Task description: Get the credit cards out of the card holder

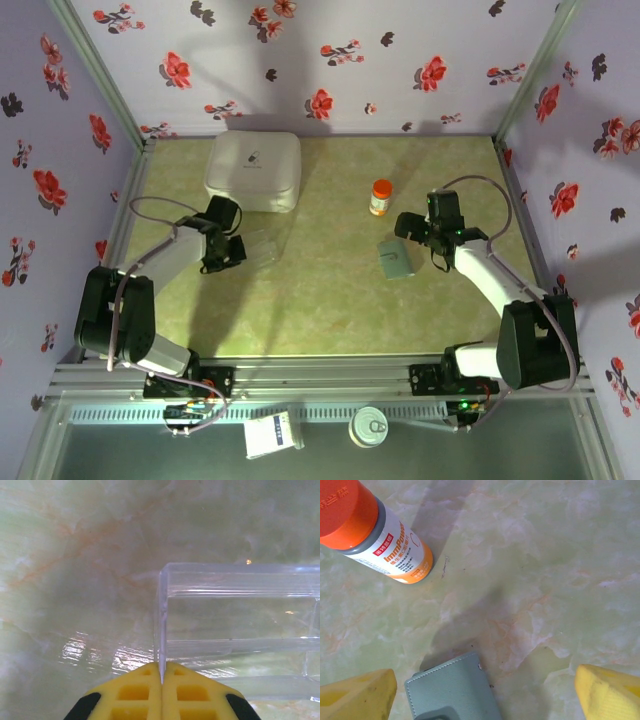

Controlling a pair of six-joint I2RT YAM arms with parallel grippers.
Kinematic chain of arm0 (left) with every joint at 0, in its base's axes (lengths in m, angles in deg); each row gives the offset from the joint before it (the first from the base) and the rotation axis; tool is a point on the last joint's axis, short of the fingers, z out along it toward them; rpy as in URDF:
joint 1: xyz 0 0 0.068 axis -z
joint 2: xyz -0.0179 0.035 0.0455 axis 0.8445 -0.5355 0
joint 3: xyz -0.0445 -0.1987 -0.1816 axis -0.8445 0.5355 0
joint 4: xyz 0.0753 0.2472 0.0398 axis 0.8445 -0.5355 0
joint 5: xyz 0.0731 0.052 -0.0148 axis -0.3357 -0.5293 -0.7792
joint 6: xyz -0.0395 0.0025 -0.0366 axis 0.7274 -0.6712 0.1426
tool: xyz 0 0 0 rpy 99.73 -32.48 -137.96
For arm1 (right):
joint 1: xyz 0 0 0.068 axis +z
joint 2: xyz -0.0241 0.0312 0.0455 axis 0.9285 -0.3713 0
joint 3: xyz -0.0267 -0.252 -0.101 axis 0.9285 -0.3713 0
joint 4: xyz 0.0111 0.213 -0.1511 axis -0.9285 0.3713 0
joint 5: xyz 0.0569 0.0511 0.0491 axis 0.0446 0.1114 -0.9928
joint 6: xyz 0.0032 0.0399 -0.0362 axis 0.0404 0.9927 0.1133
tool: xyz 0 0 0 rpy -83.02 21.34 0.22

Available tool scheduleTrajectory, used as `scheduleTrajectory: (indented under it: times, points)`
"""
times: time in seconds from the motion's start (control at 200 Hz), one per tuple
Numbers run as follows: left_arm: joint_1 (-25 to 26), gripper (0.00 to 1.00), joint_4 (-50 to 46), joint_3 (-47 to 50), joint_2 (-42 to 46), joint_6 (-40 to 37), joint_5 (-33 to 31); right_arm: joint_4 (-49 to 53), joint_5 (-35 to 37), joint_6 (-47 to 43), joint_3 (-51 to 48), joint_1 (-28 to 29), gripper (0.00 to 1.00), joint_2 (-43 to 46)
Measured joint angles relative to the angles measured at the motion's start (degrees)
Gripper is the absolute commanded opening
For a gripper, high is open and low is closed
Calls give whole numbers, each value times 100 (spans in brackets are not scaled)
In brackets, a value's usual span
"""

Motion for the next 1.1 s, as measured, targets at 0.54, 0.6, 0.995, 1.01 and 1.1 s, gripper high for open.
scheduleTrajectory:
  times: [0.54,0.6,0.995,1.01,1.1]
  points:
    - [1058,0,-442,-2282,-1523,-92,-146,398,208,2,192,11,90,26]
    - [1169,0,-498,-2570,-1722,-122,-144,503,271,44,238,11,89,7]
    - [1672,0,-817,-4341,-2992,-291,-144,911,407,271,396,11,89,-144]
    - [1685,0,-826,-4389,-3034,-293,-144,927,409,280,404,11,89,-153]
    - [1740,0,-883,-4647,-3305,-295,-140,986,404,299,431,11,89,-184]
